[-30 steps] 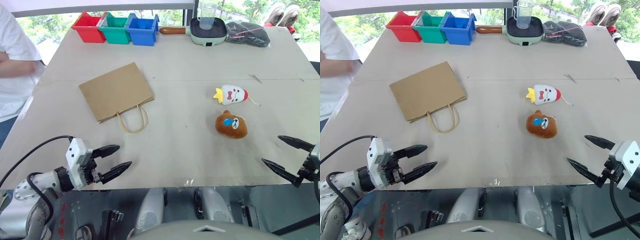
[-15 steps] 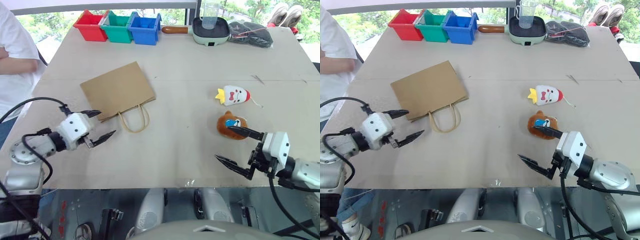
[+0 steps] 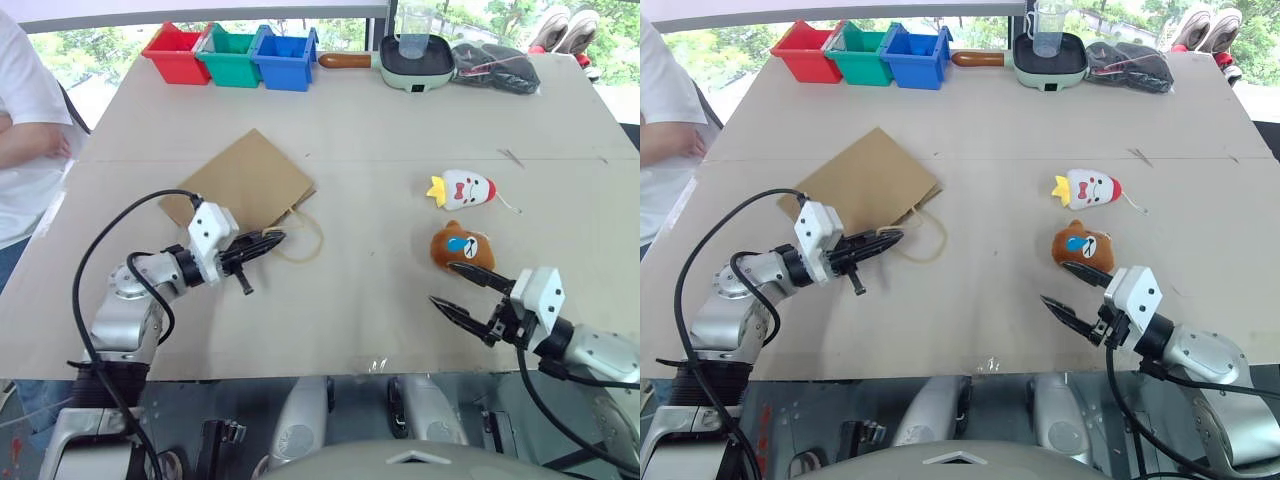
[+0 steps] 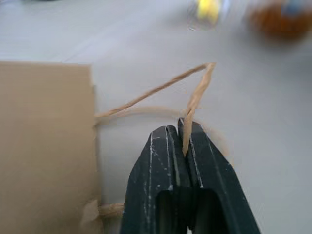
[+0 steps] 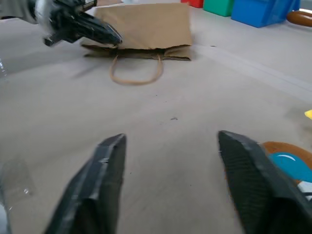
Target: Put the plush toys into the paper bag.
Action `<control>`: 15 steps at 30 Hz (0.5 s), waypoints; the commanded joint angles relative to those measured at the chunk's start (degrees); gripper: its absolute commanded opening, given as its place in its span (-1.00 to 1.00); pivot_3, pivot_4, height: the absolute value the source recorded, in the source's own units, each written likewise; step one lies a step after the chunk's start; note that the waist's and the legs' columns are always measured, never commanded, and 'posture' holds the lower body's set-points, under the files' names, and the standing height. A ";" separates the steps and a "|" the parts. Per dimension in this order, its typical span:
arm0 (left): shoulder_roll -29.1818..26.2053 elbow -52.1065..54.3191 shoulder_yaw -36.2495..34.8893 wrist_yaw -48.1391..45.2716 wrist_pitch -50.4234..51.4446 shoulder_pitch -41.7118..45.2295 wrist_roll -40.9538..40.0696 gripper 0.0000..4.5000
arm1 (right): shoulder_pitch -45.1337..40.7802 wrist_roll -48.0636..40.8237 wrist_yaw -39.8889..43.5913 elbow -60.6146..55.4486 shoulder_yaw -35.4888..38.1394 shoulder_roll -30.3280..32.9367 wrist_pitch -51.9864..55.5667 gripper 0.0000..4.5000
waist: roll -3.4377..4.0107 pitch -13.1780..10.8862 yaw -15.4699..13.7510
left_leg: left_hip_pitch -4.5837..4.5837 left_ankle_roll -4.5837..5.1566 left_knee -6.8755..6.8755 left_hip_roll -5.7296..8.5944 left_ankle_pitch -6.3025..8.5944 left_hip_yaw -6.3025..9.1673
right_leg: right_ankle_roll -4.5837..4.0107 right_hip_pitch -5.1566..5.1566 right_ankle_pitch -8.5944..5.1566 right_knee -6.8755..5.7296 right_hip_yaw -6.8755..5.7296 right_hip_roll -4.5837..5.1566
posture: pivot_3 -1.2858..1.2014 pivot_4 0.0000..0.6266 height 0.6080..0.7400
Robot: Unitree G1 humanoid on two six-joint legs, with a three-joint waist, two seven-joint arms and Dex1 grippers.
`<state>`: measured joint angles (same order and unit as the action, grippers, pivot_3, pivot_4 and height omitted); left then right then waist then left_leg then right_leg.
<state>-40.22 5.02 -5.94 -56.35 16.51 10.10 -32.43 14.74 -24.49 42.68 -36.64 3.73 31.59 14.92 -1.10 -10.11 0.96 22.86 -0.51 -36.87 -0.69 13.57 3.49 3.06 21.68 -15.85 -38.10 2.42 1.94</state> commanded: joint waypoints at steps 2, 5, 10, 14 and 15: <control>2.06 11.47 -3.72 4.45 15.87 1.74 -17.85 -1.00 | -8.83 3.09 -3.56 0.41 -7.55 -3.34 1.95 -0.66 | 0.02 0.00 0.16 | -0.06 0.00 -0.02 0.01 0.00 -0.03 | 0.00 -0.01 0.00 -0.01 0.05 0.00 | 0.03 -0.52 1.00; 3.49 14.04 -4.48 6.68 21.06 3.01 -23.67 -1.00 | -18.00 5.66 -4.38 4.19 -14.32 -6.53 4.85 -0.98 | 0.02 0.00 0.41 | -0.08 -0.01 -0.12 0.01 0.00 -0.01 | 0.00 -0.02 0.00 -0.04 0.05 -0.05 | 0.03 -0.52 1.00; 4.70 15.83 -4.65 8.24 25.05 5.07 -28.22 -1.00 | -37.46 10.87 -2.98 21.72 -25.19 -16.64 6.15 -0.98 | 0.04 -0.02 0.83 | -0.07 -0.02 -0.19 0.14 -0.01 0.04 | -0.02 0.02 0.01 -0.21 0.04 -0.13 | 0.03 -0.52 1.00; 6.02 16.22 -5.17 9.71 25.26 7.16 -29.13 -1.00 | -45.41 15.95 0.05 41.28 -31.05 -22.48 0.33 -0.98 | 0.02 -0.02 0.69 | -0.04 -0.02 -0.19 0.21 -0.01 0.12 | -0.03 0.02 0.00 -0.27 -0.03 -0.09 | 0.03 -0.52 1.00; 6.25 16.39 -5.43 10.11 25.31 7.48 -29.35 -1.00 | -46.44 17.00 0.77 45.15 -31.97 -23.42 -1.16 -0.98 | 0.02 -0.01 0.74 | -0.04 -0.03 -0.19 0.24 -0.01 0.09 | -0.03 0.02 0.00 -0.25 -0.01 -0.09 | 0.03 -0.52 1.00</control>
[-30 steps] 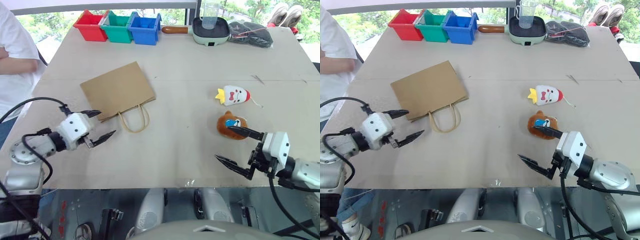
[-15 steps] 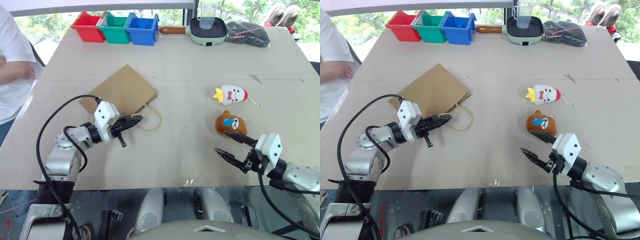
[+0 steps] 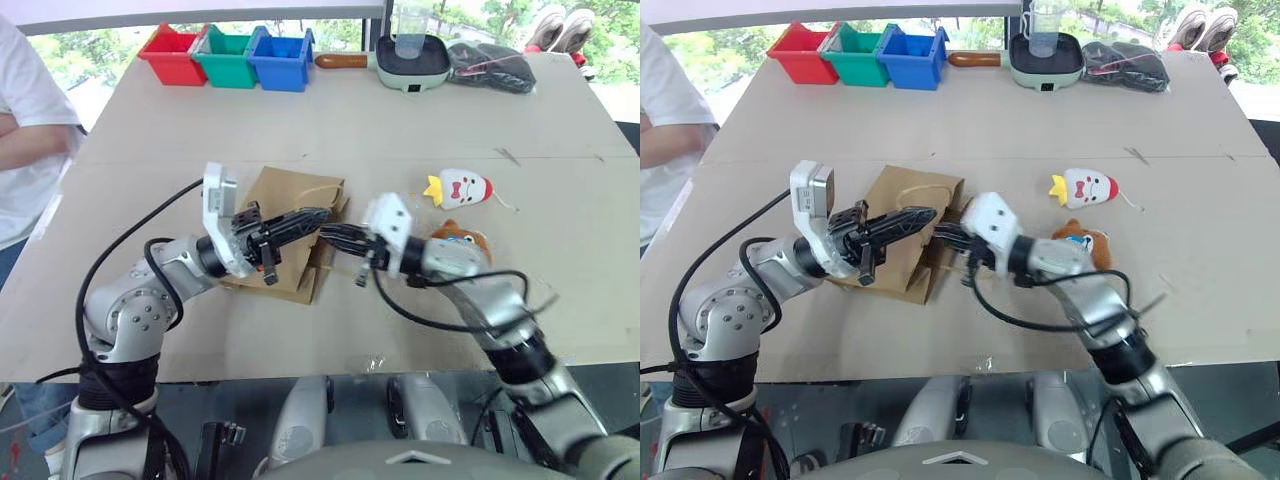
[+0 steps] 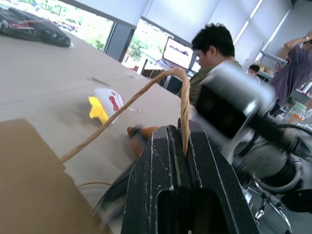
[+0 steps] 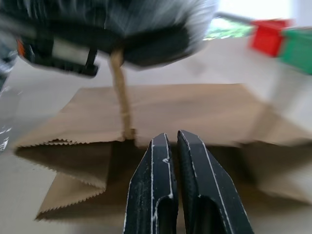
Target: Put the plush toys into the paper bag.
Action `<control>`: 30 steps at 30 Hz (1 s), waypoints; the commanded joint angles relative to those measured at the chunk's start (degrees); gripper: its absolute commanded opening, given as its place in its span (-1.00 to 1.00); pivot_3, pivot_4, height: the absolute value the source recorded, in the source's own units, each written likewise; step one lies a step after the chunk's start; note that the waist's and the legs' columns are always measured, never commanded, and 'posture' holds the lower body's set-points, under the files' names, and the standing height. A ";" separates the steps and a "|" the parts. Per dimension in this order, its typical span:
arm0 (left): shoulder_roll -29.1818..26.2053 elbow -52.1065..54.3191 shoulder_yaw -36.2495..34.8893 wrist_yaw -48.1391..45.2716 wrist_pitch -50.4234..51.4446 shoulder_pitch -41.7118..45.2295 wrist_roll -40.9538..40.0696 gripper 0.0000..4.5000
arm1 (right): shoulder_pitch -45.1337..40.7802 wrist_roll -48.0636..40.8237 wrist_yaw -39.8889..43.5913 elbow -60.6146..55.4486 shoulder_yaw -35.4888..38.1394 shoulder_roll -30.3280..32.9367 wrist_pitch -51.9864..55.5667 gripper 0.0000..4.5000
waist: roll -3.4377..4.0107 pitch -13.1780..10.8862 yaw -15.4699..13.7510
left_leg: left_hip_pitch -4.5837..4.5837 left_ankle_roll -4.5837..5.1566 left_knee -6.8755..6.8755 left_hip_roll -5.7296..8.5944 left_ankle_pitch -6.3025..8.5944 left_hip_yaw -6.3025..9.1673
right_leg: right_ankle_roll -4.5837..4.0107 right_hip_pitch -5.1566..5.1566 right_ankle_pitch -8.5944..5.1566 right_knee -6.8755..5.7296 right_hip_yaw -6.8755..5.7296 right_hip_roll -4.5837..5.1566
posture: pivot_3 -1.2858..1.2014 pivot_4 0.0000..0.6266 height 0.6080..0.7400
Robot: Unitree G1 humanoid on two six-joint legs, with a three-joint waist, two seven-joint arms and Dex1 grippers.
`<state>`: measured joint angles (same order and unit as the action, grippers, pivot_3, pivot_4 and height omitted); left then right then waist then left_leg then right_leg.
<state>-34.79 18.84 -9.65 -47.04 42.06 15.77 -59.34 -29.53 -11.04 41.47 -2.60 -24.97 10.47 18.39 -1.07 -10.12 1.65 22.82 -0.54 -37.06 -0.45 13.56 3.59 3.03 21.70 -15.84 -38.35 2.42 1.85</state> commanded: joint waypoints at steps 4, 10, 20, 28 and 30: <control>0.40 4.10 -3.61 2.37 -0.48 2.33 -2.96 -1.00 | -5.01 5.46 2.63 22.94 -3.35 -6.93 -10.51 -0.98 | -0.01 -0.01 0.24 | 0.02 0.00 0.00 0.03 0.00 -0.01 | 0.00 0.01 0.00 0.02 0.01 0.05 | 0.03 -0.52 1.00; -1.01 5.34 -7.50 4.80 -0.44 2.17 -3.81 -1.00 | -6.50 6.63 -0.20 29.71 -0.33 -11.53 -13.88 -0.98 | -0.01 -0.01 0.71 | -0.07 -0.02 0.00 0.02 -0.01 0.05 | 0.00 0.04 0.00 -0.17 0.01 -0.01 | 0.03 -0.52 1.00; -5.85 3.03 -14.67 7.40 -3.91 2.18 0.37 -1.00 | -3.09 10.07 -1.92 29.43 0.67 -10.46 -14.21 -0.98 | -0.02 0.00 0.55 | -0.09 -0.04 0.00 0.05 -0.02 0.04 | 0.00 0.05 0.00 -0.21 0.03 0.02 | 0.03 -0.52 1.00; -2.43 2.48 -13.05 7.30 -11.06 2.66 6.44 -1.00 | -3.98 11.54 -6.51 26.01 4.26 -8.87 -14.63 -0.98 | -0.02 0.00 0.39 | -0.08 -0.09 0.00 0.08 -0.04 0.04 | 0.00 0.06 0.00 -0.21 0.03 0.05 | 0.03 -0.52 1.00; -2.25 2.31 -11.98 5.71 -11.52 2.39 7.01 -1.00 | -2.40 11.15 -6.10 20.08 4.82 -7.41 -15.17 -0.98 | 0.00 -0.01 0.26 | -0.06 -0.08 0.00 0.08 -0.04 0.05 | 0.00 0.06 0.00 -0.21 0.03 0.06 | 0.03 -0.52 1.00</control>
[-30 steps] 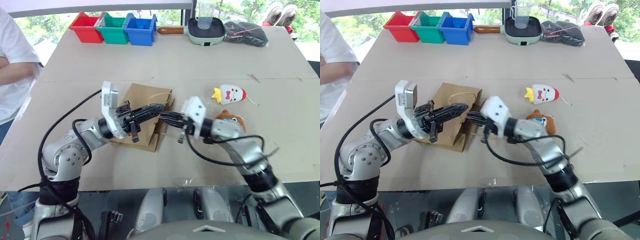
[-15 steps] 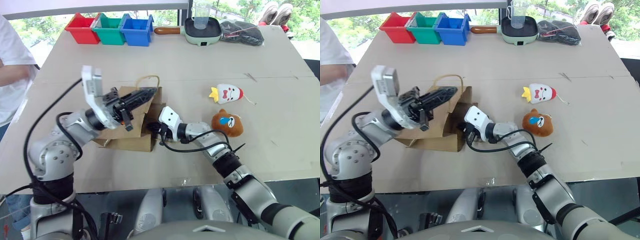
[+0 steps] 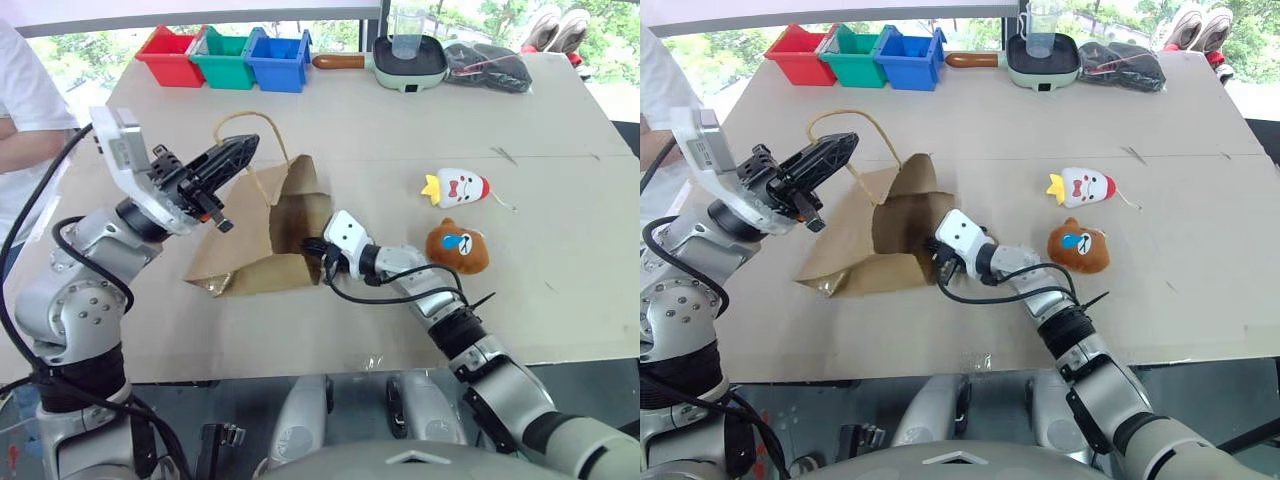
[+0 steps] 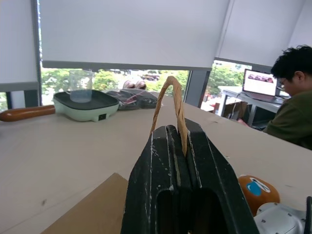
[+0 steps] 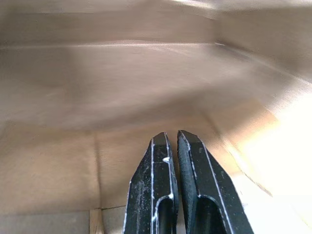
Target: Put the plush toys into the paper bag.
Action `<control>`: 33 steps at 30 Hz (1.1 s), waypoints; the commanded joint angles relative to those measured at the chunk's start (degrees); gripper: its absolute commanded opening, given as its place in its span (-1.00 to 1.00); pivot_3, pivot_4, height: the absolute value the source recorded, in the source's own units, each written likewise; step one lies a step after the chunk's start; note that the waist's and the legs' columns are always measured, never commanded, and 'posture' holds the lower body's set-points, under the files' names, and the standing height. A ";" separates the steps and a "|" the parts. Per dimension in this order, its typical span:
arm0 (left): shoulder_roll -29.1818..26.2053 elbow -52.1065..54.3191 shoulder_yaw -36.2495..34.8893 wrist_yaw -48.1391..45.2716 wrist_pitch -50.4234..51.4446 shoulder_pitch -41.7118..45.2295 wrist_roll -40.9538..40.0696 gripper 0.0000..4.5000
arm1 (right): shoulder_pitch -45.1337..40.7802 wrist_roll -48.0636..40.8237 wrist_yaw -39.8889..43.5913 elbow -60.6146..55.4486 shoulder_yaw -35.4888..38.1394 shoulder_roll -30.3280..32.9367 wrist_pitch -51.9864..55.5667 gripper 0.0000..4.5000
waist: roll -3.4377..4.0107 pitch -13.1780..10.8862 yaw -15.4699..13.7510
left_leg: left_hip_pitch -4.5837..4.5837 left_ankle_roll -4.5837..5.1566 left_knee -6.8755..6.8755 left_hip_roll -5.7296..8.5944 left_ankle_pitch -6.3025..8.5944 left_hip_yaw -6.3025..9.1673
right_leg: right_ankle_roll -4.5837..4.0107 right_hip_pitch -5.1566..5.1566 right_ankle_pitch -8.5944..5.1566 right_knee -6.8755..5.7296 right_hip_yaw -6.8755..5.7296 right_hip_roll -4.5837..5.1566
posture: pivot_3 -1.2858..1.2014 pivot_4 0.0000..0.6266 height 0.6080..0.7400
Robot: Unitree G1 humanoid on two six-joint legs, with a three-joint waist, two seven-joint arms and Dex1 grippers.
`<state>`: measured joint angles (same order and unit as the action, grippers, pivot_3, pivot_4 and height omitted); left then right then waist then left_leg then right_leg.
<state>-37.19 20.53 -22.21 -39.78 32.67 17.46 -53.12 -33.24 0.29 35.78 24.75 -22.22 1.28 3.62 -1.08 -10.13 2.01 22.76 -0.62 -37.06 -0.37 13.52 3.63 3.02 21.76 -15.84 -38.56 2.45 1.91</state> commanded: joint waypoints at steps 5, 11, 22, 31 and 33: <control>2.24 0.17 3.41 -4.45 -5.05 -1.23 3.43 -1.00 | 4.55 -4.87 1.54 -26.21 4.73 5.73 14.90 -0.88 | 0.00 -0.02 0.22 | 0.07 0.00 0.10 -0.01 0.00 -0.05 | 0.00 0.10 0.00 0.04 0.06 0.02 | 0.03 -0.52 1.00; 4.27 -1.36 5.03 -8.39 -8.69 -2.79 5.39 -1.00 | 8.46 -13.97 2.61 -48.79 12.37 12.82 30.26 0.12 | 0.02 -0.03 0.20 | 0.08 0.01 0.23 -0.07 0.00 -0.03 | -0.01 0.13 -0.01 0.09 0.02 0.00 | 0.03 -0.52 1.00; 5.90 -5.99 9.86 -14.17 -12.42 0.56 9.13 -1.00 | 23.48 -16.88 6.14 -57.87 25.21 41.03 43.65 0.69 | 0.04 -0.06 -1.18 | 0.15 0.03 0.27 -0.01 0.01 -0.21 | 0.01 -0.07 -0.01 0.58 -0.08 0.04 | 0.03 -0.52 1.00; 7.04 -7.19 10.52 -18.84 -11.81 2.75 5.87 -1.00 | 26.44 -13.16 3.33 -52.71 22.37 42.58 37.94 -0.31 | 0.02 -0.06 -0.83 | 0.13 0.04 0.26 -0.08 0.01 -0.33 | 0.02 -0.06 -0.01 0.56 -0.01 -0.06 | 0.03 -0.52 1.00; 7.08 -7.12 10.43 -20.50 -10.88 2.84 4.07 -1.00 | 26.96 -13.11 3.82 -53.25 23.16 42.37 34.00 -0.74 | 0.01 -0.07 -0.97 | 0.15 0.04 0.25 -0.07 0.01 -0.32 | 0.03 -0.06 -0.01 0.57 0.00 -0.05 | 0.03 -0.52 1.00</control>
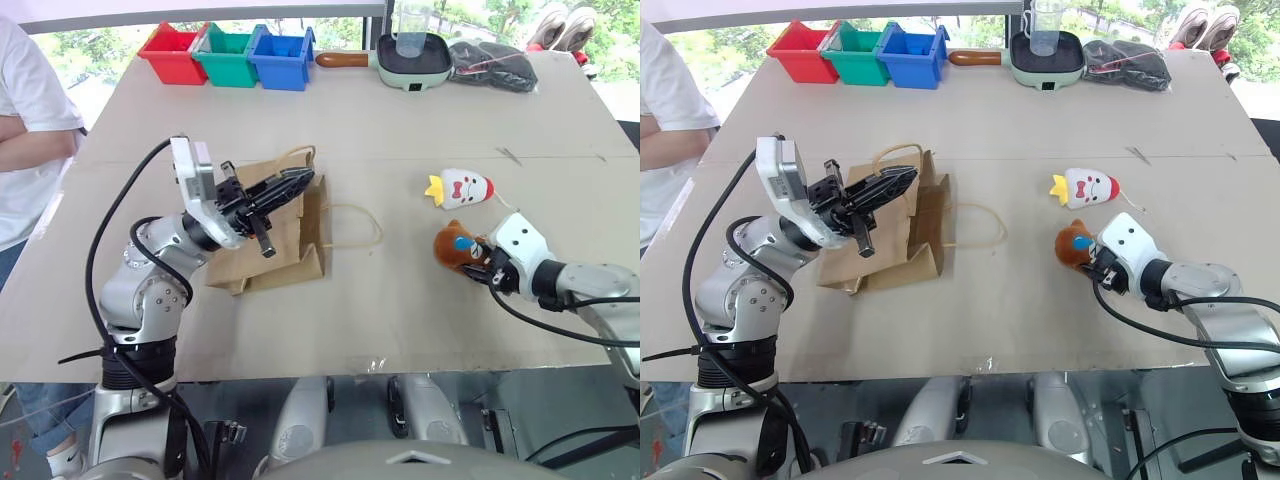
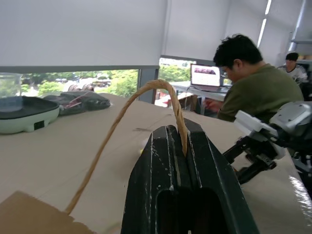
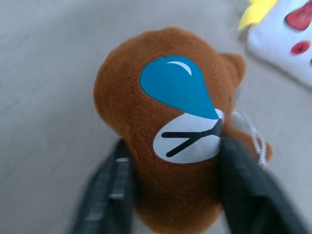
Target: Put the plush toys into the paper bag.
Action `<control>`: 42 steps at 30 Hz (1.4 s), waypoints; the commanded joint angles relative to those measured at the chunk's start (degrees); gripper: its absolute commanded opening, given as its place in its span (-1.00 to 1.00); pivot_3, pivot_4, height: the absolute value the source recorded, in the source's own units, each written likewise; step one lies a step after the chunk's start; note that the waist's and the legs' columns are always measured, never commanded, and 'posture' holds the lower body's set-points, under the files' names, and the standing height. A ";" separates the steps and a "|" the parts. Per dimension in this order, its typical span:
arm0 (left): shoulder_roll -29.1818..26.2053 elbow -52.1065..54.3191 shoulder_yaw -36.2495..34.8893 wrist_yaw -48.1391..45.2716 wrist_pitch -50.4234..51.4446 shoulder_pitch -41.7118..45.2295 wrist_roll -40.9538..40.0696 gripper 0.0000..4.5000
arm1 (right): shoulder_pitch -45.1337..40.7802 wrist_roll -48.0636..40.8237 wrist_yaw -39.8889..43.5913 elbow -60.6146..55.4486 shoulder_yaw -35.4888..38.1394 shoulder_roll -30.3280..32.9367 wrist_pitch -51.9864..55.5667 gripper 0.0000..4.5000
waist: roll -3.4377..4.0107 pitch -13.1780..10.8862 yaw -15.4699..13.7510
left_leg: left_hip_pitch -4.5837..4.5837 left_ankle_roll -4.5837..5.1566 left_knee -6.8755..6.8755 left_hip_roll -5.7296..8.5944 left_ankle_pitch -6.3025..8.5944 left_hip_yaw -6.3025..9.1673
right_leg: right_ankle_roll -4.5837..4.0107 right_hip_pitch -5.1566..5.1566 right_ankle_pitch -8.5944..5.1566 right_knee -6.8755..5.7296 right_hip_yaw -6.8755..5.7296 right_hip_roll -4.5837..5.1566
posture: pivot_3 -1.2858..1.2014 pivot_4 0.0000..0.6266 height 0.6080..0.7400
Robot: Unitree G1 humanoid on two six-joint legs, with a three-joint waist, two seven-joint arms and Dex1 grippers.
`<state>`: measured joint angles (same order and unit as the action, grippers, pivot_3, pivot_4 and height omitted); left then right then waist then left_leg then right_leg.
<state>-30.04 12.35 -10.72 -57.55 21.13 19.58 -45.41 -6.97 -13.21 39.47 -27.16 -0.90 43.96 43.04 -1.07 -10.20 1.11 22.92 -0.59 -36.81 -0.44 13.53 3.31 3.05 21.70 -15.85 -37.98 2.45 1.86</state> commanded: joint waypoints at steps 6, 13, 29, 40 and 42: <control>0.78 1.28 -0.13 -4.00 4.16 2.93 -7.63 -1.00 | -3.75 3.28 0.91 -4.83 2.04 1.19 -15.26 -0.97 | 0.06 -0.09 -0.20 | 0.03 0.00 -0.03 0.01 0.00 0.05 | 0.00 0.00 0.00 -0.01 -0.03 0.00 | 0.03 -0.52 1.00; 2.92 -0.67 2.17 -4.53 3.85 5.25 -5.52 -1.00 | -20.17 8.33 4.83 -0.76 -11.20 -2.37 -19.37 -0.97 | 0.06 -0.09 0.18 | -0.01 -0.01 -0.08 -0.04 0.00 0.09 | 0.01 -0.01 0.01 -0.02 -0.05 -0.06 | 0.03 -0.52 1.00; 5.33 -1.59 4.19 -6.46 0.21 5.47 -1.00 -1.00 | -44.51 18.09 19.03 46.45 -31.91 -25.69 -51.30 -0.31 | 0.06 -0.09 0.41 | 0.05 -0.14 -0.09 0.04 -0.08 0.27 | -0.01 0.02 0.02 -0.02 -0.07 0.07 | 0.03 -0.52 1.00; 5.30 -4.02 0.83 -2.44 -12.01 5.34 7.37 -1.00 | -31.86 9.20 19.57 28.16 -18.96 -18.34 -42.29 0.44 | 0.07 -0.10 -0.19 | 0.03 -0.02 -0.08 0.03 -0.01 0.34 | -0.01 0.02 0.03 -0.06 -0.11 0.10 | 0.03 -0.52 1.00; 6.15 -4.82 1.49 -1.59 -12.12 7.72 7.34 -1.00 | -30.46 8.04 17.22 24.27 -16.31 -18.39 -39.28 0.44 | 0.07 -0.10 -0.16 | 0.02 -0.02 -0.08 0.03 -0.01 0.35 | -0.01 0.02 0.03 -0.10 -0.13 0.08 | 0.03 -0.52 1.00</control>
<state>-24.52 7.27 -8.91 -60.16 10.39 24.73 -38.15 -38.13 -2.89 59.18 2.49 -20.96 25.62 1.14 -0.99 -10.29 0.95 22.92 -0.60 -36.89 -0.41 13.52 3.64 3.04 21.72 -15.82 -38.08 2.33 1.93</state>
